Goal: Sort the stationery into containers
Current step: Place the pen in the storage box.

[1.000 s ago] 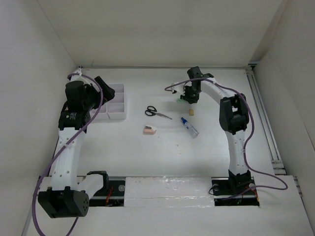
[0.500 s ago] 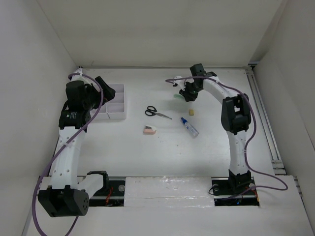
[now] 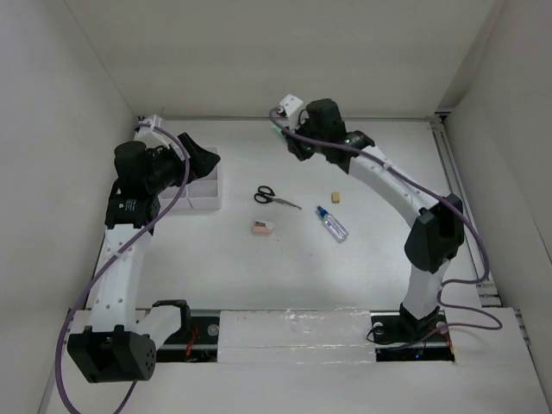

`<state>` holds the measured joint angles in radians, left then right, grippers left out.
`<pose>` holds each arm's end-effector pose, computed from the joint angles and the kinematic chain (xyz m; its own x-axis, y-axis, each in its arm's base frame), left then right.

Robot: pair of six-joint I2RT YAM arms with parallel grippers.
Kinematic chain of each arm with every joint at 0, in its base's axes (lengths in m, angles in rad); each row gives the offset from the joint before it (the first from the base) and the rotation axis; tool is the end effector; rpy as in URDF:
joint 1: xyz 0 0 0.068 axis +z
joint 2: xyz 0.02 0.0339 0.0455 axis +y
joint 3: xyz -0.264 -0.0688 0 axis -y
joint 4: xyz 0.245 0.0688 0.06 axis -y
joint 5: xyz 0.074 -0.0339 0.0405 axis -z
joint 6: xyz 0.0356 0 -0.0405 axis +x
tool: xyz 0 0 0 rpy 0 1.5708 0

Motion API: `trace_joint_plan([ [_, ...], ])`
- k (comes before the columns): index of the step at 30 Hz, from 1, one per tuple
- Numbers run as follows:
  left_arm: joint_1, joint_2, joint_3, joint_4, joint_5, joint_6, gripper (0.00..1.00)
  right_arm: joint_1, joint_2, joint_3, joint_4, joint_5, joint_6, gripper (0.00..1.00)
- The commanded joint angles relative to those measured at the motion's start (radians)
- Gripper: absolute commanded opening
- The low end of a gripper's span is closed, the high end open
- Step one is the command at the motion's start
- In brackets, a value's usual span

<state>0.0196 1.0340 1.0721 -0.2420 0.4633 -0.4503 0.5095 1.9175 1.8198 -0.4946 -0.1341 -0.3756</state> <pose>0.2315 -0.0114 0.3882 -0.3651 -0.3966 -0.8423 0.2900 0.8112 -0.5077 0.3906 0.2237 0.3366 -0.2406 -0.5508 -0.7992 -0.7185 0.6546 -0.2349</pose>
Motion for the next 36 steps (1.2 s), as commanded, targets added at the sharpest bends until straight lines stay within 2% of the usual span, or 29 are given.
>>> trace_joint_plan([
  [1, 0.002, -0.006, -0.011, 0.124, 0.142, -0.014, 1.00, 0.170, -0.136, -0.115, 0.200, 0.160, 0.306, 0.00],
  [2, 0.002, -0.015, -0.011, 0.133, 0.143, -0.014, 1.00, 0.197, -0.158, -0.144, 0.265, 0.191, 0.364, 0.00],
  [4, 0.002, -0.025, -0.020, 0.144, 0.164, -0.014, 1.00, 0.267, -0.187, -0.181, 0.280, 0.180, 0.493, 0.00],
  [8, 0.002, -0.058, -0.041, 0.191, 0.198, -0.024, 1.00, 0.377, -0.196, -0.171, 0.219, 0.221, 0.587, 0.00],
  [13, 0.002, -0.068, -0.060, 0.191, 0.212, -0.024, 1.00, 0.429, -0.242, -0.208, 0.254, 0.222, 0.615, 0.00],
  [18, 0.002, -0.068, -0.070, 0.213, 0.258, -0.024, 0.99, 0.449, -0.215, -0.119, 0.235, 0.217, 0.615, 0.00],
  [26, 0.002, -0.037, -0.060, 0.193, 0.258, -0.024, 0.93, 0.504, -0.141, -0.013, 0.234, 0.214, 0.615, 0.00],
  [31, 0.002, -0.026, -0.051, 0.193, 0.238, -0.024, 0.93, 0.537, -0.111, 0.027, 0.225, 0.214, 0.615, 0.00],
  [34, 0.002, -0.026, -0.051, 0.193, 0.229, -0.024, 0.82, 0.546, -0.110, 0.027, 0.235, 0.205, 0.615, 0.00],
  [35, 0.002, -0.026, -0.051, 0.193, 0.229, -0.024, 0.75, 0.546, -0.110, 0.027, 0.246, 0.205, 0.615, 0.00],
  [36, 0.002, -0.026, -0.051, 0.193, 0.229, -0.024, 0.53, 0.546, -0.101, 0.027, 0.246, 0.205, 0.615, 0.00],
])
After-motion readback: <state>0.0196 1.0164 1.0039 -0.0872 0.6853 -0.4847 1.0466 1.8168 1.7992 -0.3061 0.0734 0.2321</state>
